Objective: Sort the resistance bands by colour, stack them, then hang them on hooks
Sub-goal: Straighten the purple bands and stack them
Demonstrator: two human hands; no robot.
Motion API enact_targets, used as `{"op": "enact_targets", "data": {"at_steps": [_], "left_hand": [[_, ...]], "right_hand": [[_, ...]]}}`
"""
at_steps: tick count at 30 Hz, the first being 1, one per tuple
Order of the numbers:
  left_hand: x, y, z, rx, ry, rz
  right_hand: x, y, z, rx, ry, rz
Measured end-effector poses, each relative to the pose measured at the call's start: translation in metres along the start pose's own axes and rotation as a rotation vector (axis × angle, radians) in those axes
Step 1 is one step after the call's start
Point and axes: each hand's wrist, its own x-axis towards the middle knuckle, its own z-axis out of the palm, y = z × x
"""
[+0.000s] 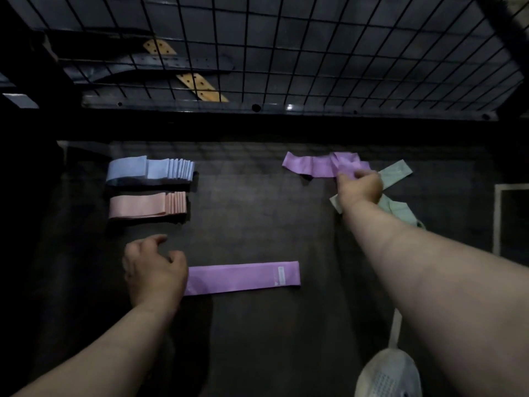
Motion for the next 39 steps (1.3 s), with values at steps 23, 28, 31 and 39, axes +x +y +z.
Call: {"op": "enact_targets", "data": {"at_steps": [23,28,31,39], "left_hand": [[-0.111,0.247,-0.258,-0.521,-0.646,0.798],[-0.136,0.215,-0.287,-0.379,-0.517,0.939],[-0.141,0.205,-0.291,-0.326,-0.441,1.000],[-0.138,0.213,-0.288,-0.630,-0.411,0.690]], "right_hand": [[-0.210,-0.238,-0.232,0.470,-1.055,-0.010],[-0.265,-0.236,-0.255,0.584,-1.244,0.127],[-0.276,-0.233,-0.262,0.727,-1.270,0.229],[-0.269,-0.233,-0.286,0.515,-1.299,0.057]]}}
